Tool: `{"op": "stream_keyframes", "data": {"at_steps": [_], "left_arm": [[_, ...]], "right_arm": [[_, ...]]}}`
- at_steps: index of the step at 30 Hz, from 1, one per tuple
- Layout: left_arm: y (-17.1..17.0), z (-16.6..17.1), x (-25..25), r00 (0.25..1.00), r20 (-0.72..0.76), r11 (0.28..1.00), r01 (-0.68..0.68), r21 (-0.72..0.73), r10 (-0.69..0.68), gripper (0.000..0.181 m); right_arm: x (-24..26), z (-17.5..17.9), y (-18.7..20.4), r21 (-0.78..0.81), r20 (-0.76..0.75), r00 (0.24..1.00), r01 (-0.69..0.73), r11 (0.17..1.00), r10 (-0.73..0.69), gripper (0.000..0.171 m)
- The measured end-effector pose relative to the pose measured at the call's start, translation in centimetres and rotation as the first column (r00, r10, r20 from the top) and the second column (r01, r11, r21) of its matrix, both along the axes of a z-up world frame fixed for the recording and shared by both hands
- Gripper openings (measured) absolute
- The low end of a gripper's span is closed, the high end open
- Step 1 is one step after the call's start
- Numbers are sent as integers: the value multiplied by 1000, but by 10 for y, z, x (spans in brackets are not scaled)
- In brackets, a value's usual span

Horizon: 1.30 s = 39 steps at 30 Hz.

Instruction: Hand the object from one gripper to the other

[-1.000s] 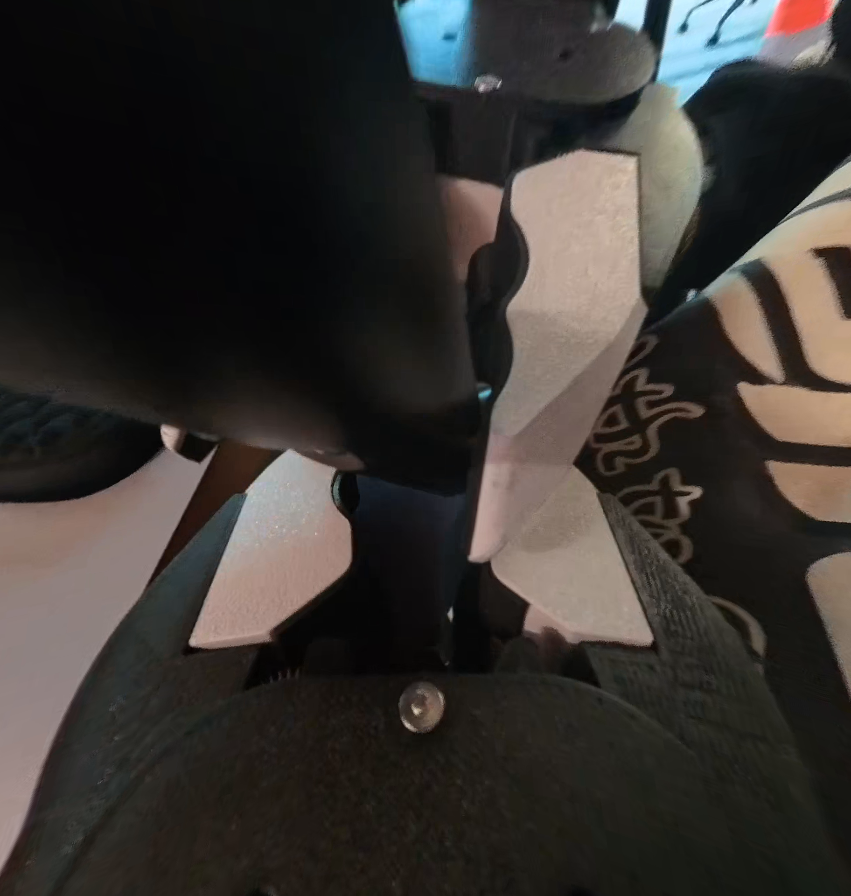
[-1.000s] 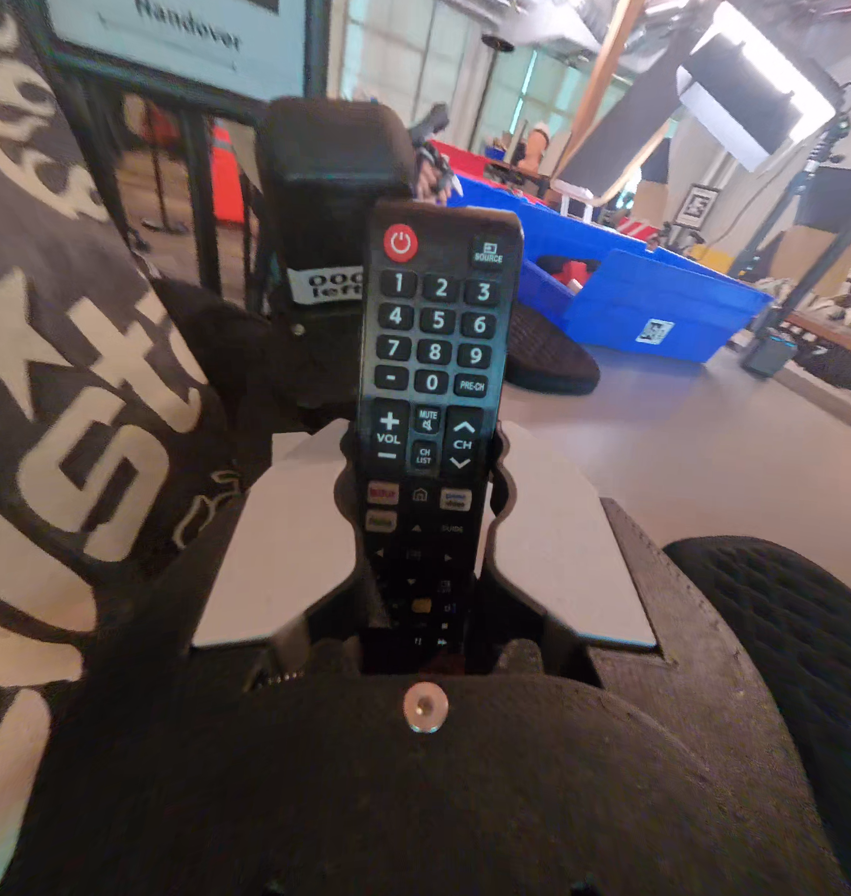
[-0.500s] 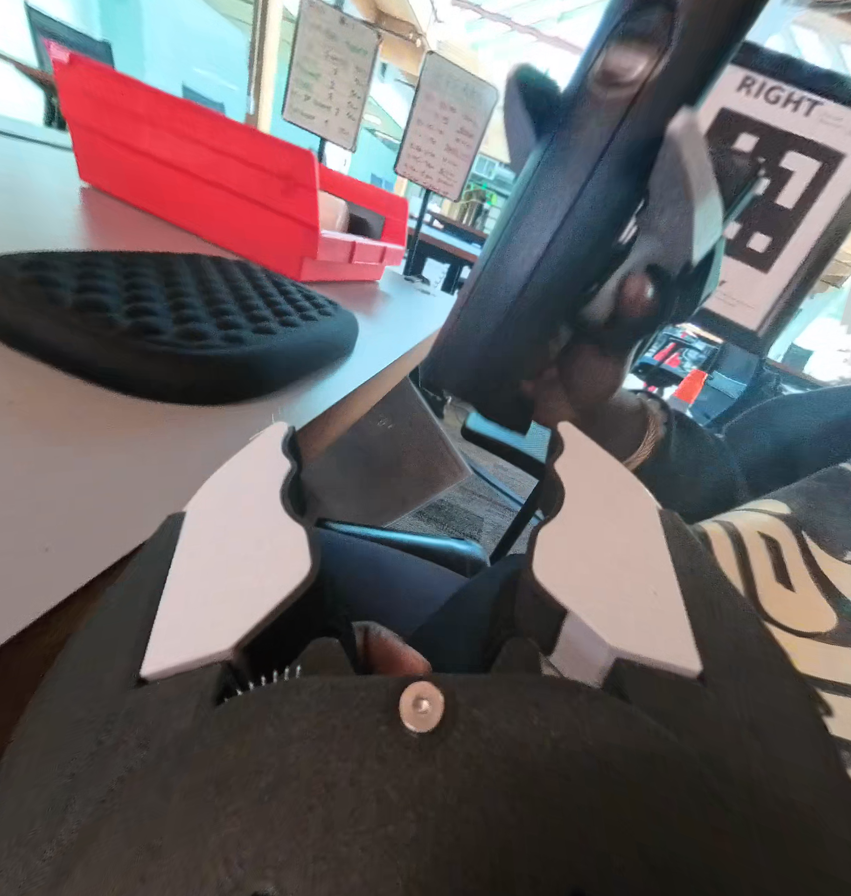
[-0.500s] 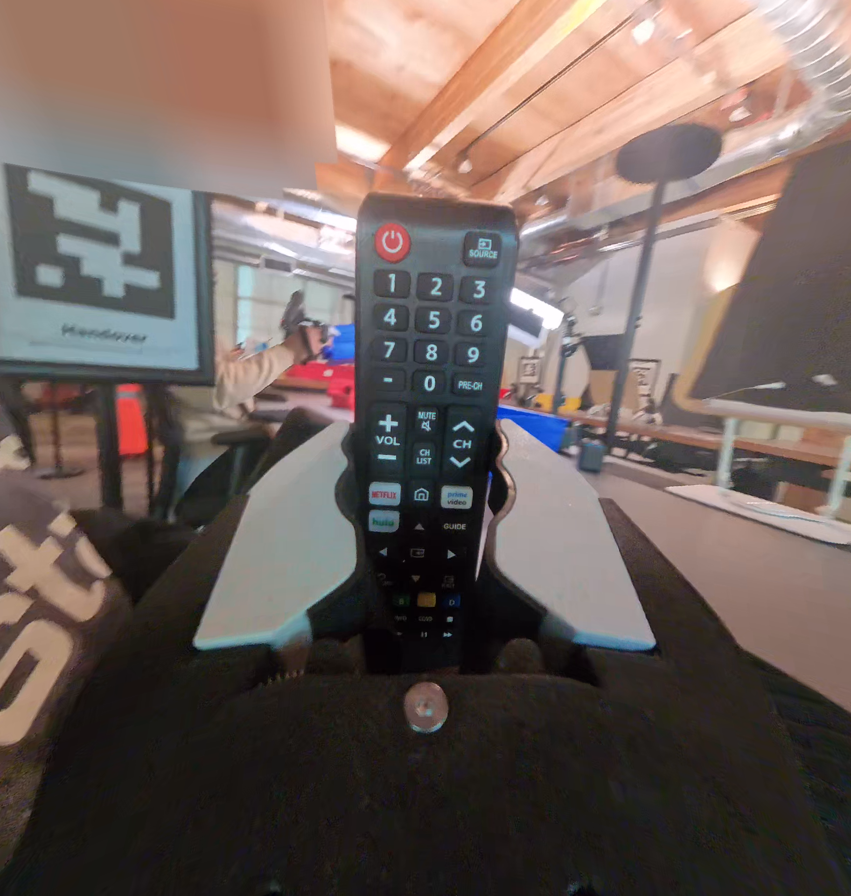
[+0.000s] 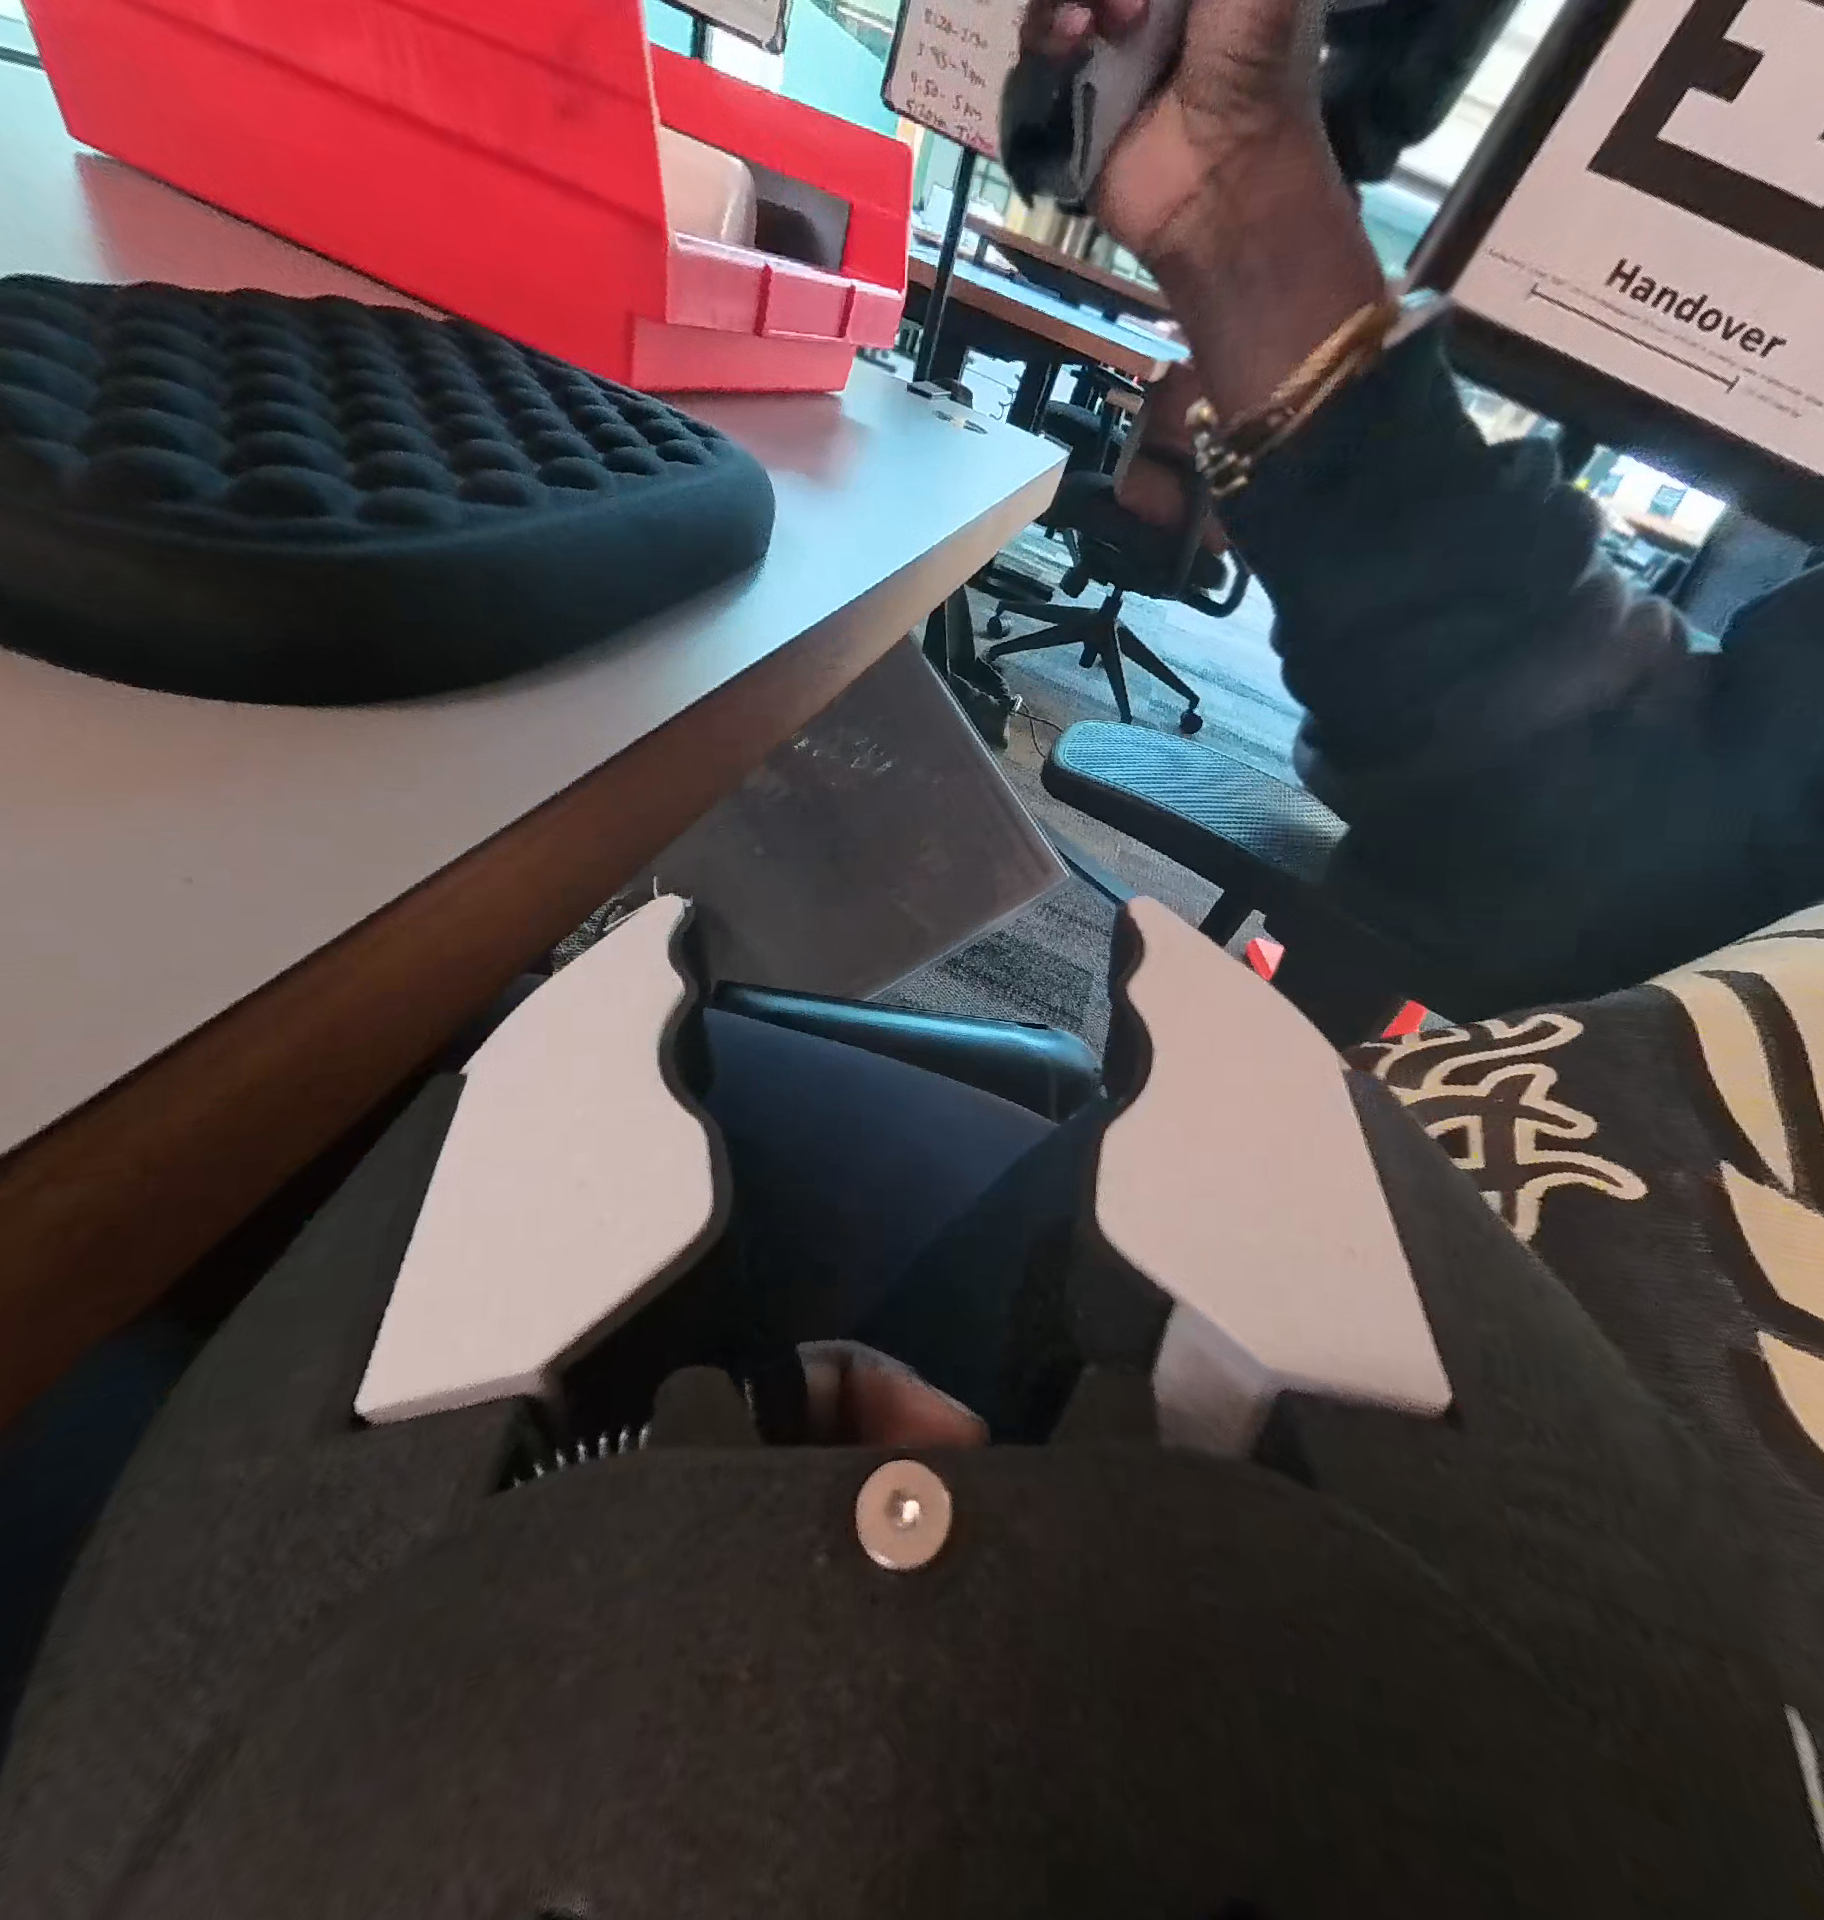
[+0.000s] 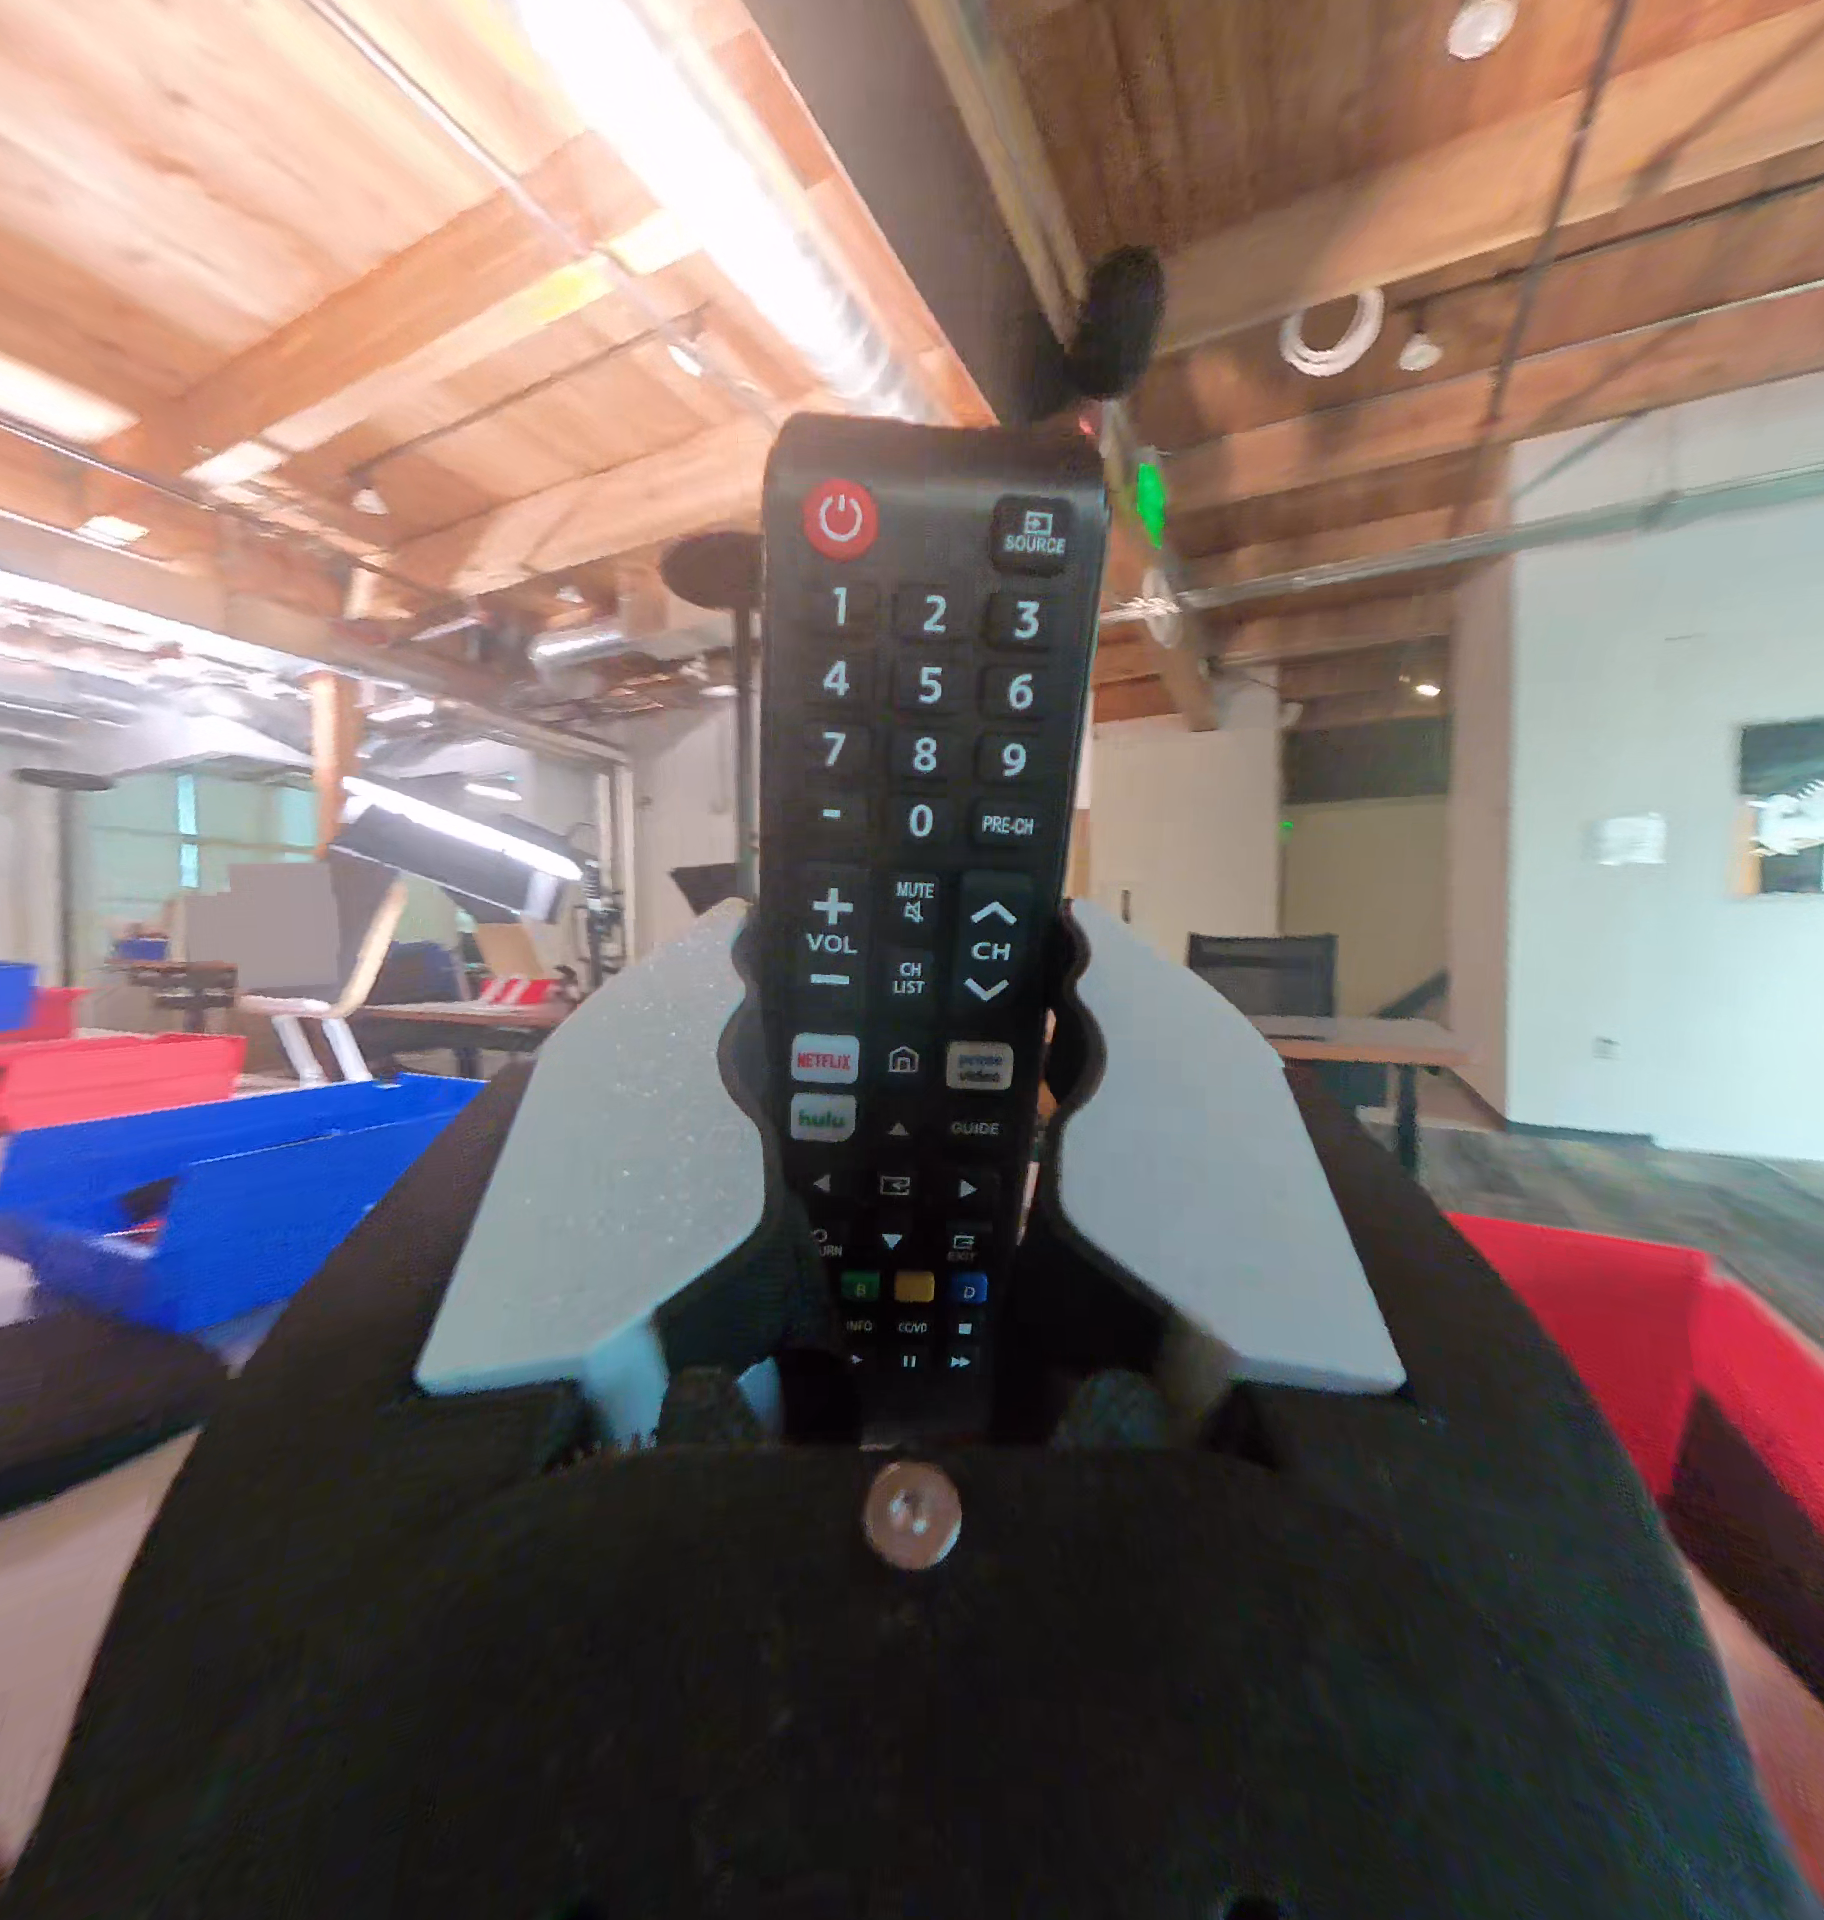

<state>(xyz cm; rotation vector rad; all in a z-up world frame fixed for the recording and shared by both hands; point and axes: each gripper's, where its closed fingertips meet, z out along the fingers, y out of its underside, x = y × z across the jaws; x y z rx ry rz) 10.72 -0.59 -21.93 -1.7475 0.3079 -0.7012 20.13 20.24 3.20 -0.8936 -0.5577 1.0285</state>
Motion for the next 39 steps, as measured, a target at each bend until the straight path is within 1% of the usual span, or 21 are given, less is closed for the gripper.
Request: {"op": "stream_keyframes", "data": {"at_steps": [2, 4, 9, 14, 18, 22, 27, 39], "left_arm": [[1, -1, -1, 1000, 4, 1000, -2, -6, 2, 73], [1, -2, -1, 1000, 0, 1000, -4, -12, 4, 73], [0, -3, 0, 1000, -25, 1000, 3, -8, -4, 73], [0, -6, 2, 999, -41, 1000, 15, -14, -16, 72], [-1, -8, 4, 999, -44, 999, 23, -23, -24, 72], [-2, -9, 6, 997, -65, 999, 33, -24, -34, 72], [-3, -11, 7, 996, -75, 999, 42, -28, -44, 72], [-3, -13, 8, 995, -80, 998, 52, -41, -55, 72]], "right_arm": [[0, -2, 30, -17, 41, 996, 75, 997, -75, 54], [-3, -7, 57, -48, 85, 989, 122, 991, -118, 53], [-19, -30, 110, -174, 164, 975, 178, 969, -149, 53], [-39, -60, 145, -261, 295, 941, 244, 934, -164, 53], [-55, -83, 160, -298, 419, 896, 286, 911, -145, 53], [-66, -101, 170, -276, 539, 828, 345, 897, -153, 53], [-75, -106, 178, -298, 572, 811, 348, 889, -126, 53], [-95, -163, 198, -385, 761, 648, 434, 814, 14, 53]]}}
